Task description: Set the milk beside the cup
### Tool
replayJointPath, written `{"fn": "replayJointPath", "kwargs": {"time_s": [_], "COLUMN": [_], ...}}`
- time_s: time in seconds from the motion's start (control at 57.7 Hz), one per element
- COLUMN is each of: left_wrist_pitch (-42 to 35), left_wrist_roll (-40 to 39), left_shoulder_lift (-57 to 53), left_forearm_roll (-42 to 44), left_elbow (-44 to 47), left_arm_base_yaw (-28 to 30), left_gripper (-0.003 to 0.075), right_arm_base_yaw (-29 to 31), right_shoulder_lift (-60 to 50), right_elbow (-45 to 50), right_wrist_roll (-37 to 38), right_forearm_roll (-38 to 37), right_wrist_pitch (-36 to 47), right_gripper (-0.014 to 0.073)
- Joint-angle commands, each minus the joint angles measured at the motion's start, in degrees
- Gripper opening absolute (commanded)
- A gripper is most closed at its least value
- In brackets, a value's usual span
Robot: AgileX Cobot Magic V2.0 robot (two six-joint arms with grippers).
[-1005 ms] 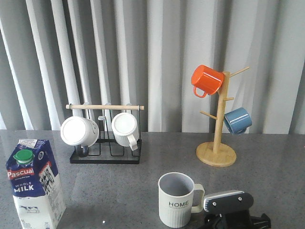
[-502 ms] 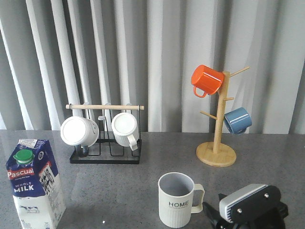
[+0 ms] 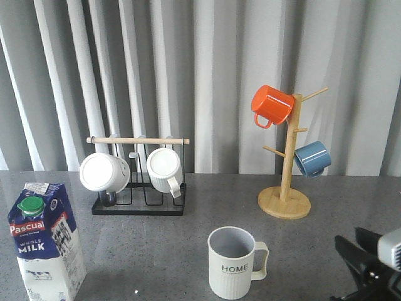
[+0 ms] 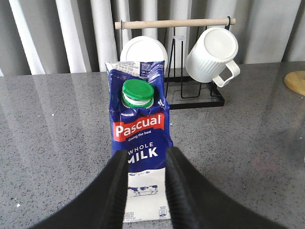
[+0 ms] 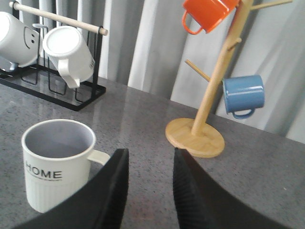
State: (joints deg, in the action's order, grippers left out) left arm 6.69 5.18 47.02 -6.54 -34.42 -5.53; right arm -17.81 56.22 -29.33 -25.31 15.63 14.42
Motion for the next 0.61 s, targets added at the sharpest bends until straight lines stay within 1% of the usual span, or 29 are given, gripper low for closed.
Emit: {"fn": "replayJointPath", "kwargs": {"time_s": [0.0, 0.052, 0.121, 0.191, 0.243, 0.312, 0.381, 0.45, 0.554, 0.589], "left_wrist_pitch": [-3.92, -3.92, -3.92, -3.92, -3.92, -3.92, -3.92, -3.92, -3.92, -3.92], "left_wrist_roll": [-0.46, -0.46, -0.46, -0.46, -0.46, -0.46, -0.46, -0.46, -0.46, -0.46], "left_shoulder_lift": [-0.27, -0.27, -0.27, -0.27, -0.27, -0.27, -0.27, -0.27, -0.27, -0.27], "left_forearm_roll": [-0.22, -0.22, -0.22, -0.22, -0.22, -0.22, -0.22, -0.22, -0.22, -0.22], "left_elbow": [-2.08, -2.08, -2.08, -2.08, -2.08, -2.08, -2.08, -2.08, -2.08, -2.08], "left_arm_base_yaw": [-0.38, -0.38, -0.38, -0.38, -0.38, -0.38, -0.38, -0.38, -0.38, -0.38], "left_gripper": [0.0206, 0.0206, 0.0206, 0.0206, 0.0206, 0.0206, 0.0206, 0.0206, 0.0206, 0.0206], "right_arm_base_yaw": [5.45, 8.90, 13.09, 16.44, 18.15, 18.79, 18.73, 18.63, 18.63, 18.63], "right_shoulder_lift": [-3.30, -4.83, -7.18, -9.49, -11.14, -12.84, -14.44, -16.01, -18.14, -18.59], "right_elbow": [-1.51, -1.51, -1.51, -1.51, -1.51, -1.51, -1.51, -1.51, -1.51, -1.51], "right_wrist_roll": [10.18, 16.85, 24.52, 30.94, 34.27, 35.63, 35.68, 35.76, 36.78, 36.92], "right_forearm_roll": [-9.98, -15.63, -21.33, -25.83, -28.71, -30.82, -30.99, -30.80, -30.81, -30.81], "right_wrist_pitch": [1.10, 0.89, 0.28, -1.31, -2.97, -4.43, -5.00, -5.12, -5.43, -5.58], "right_gripper": [0.0234, 0.0234, 0.0234, 0.0234, 0.0233, 0.0220, 0.0188, 0.0128, -0.0017, -0.0015]}}
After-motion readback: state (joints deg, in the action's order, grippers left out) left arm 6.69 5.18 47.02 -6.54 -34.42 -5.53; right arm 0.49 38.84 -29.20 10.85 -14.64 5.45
